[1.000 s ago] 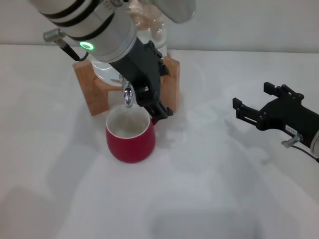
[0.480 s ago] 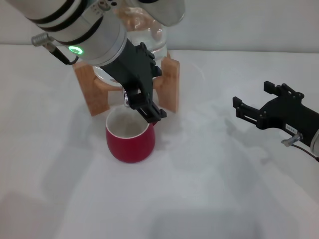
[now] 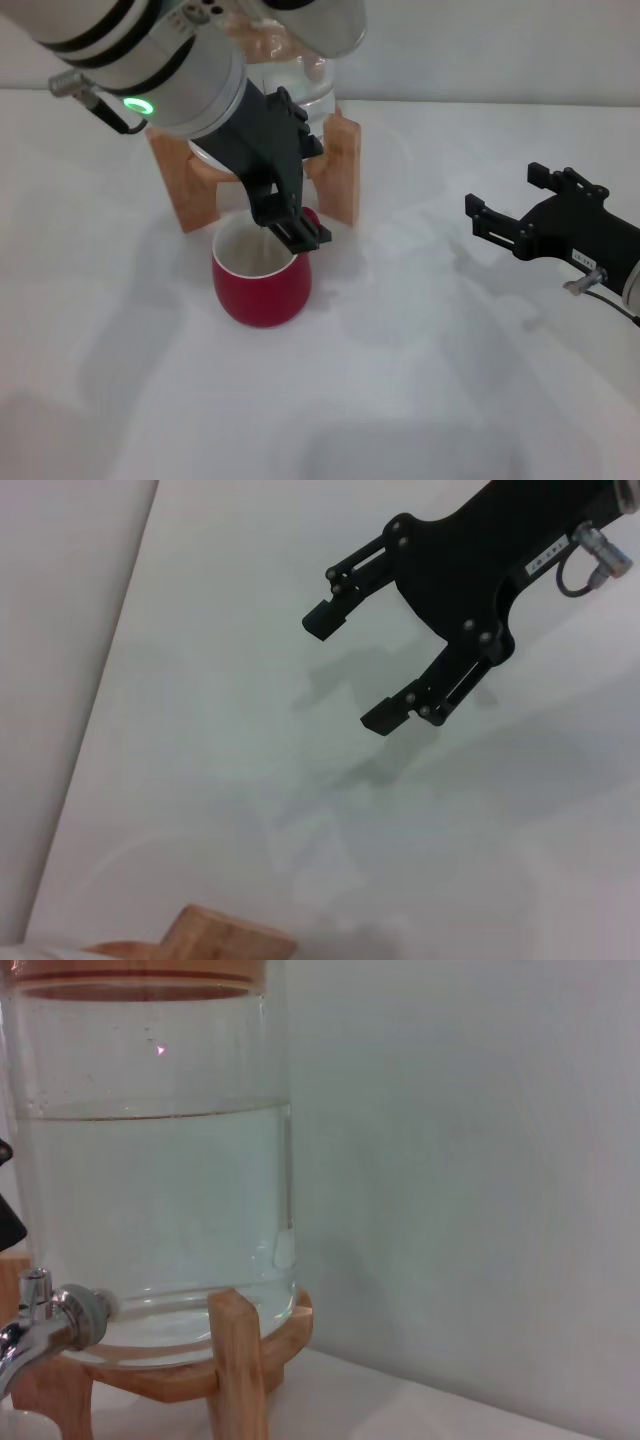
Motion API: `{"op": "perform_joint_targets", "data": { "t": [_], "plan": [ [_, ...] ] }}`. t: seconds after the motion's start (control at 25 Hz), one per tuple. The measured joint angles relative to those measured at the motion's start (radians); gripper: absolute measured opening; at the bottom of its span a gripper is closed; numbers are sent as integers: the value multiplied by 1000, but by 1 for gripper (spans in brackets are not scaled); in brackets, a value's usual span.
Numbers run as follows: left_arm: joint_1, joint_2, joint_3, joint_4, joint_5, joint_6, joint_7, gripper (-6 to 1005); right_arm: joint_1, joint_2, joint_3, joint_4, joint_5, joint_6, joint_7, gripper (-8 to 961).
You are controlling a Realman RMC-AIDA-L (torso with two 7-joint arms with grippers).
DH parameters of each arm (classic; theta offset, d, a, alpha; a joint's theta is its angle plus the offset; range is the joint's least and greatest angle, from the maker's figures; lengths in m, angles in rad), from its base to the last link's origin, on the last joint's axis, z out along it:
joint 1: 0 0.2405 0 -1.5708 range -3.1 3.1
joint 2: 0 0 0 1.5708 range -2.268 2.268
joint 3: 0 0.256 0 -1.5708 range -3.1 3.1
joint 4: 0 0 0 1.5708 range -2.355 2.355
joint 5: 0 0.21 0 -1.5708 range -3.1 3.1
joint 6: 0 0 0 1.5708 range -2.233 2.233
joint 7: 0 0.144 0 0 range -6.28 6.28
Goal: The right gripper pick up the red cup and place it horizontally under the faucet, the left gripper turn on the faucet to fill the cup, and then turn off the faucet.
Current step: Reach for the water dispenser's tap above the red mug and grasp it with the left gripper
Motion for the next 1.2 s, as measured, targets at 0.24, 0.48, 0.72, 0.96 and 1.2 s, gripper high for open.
{"op": "perform_joint_targets", "data": {
  "t": [0.24,0.48,0.72,0.96,1.2],
  "plan": [
    [25,0,9,20,-12,-35,-17,890,2,0,2,-1,0,1,0,868],
    [44,-1,13,31,-33,-56,-30,890,5,0,4,-7,1,1,0,869],
    [69,-1,21,23,-8,-49,-31,890,8,0,4,-9,1,1,0,869],
    [80,-2,22,21,28,-34,-30,890,11,1,5,-9,1,1,0,869],
    [79,-2,25,3,54,-22,-29,890,10,2,4,-11,1,1,0,869]
  ]
}}
